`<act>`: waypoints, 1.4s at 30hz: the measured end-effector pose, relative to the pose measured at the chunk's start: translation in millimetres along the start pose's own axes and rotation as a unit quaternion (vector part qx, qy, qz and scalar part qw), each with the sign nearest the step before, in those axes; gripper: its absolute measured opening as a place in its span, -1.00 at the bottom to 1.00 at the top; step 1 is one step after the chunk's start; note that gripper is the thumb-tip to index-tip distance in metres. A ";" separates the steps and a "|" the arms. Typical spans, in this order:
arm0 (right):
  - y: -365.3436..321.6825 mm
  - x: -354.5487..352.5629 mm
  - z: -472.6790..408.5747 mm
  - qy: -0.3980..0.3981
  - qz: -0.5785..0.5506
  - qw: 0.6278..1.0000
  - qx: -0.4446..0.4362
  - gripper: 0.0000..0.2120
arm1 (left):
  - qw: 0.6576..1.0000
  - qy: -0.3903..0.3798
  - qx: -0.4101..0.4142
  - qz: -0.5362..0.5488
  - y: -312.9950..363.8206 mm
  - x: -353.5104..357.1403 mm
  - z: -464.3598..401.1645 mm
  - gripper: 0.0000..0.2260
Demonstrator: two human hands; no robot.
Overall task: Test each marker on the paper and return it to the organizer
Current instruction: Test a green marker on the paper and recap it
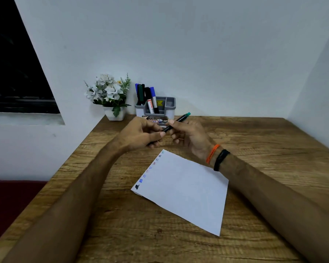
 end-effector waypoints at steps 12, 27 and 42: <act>4.3 9.7 2.9 0.009 0.077 0.996 -0.046 -0.66 | 0.969 -0.016 0.145 -0.200 2.4 22.3 -1.7 -0.84; -0.6 7.4 4.6 -0.018 -0.008 0.998 -0.057 -0.62 | 0.973 -0.031 0.189 -0.133 2.4 22.3 -1.9 -0.79; 7.5 -4.8 27.5 -0.068 0.063 0.995 0.027 -0.71 | 0.966 -0.088 -0.048 -0.237 -30.6 -1.0 13.7 -0.53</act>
Point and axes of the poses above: each hand's wrist, its own z-axis away from the middle knuckle, its own x-axis out of the palm, y = z × x, the point moved 5 cm from there along -z, towards the middle knuckle, and after that the axes turned 4 degrees about z, right-handed, at the moved point
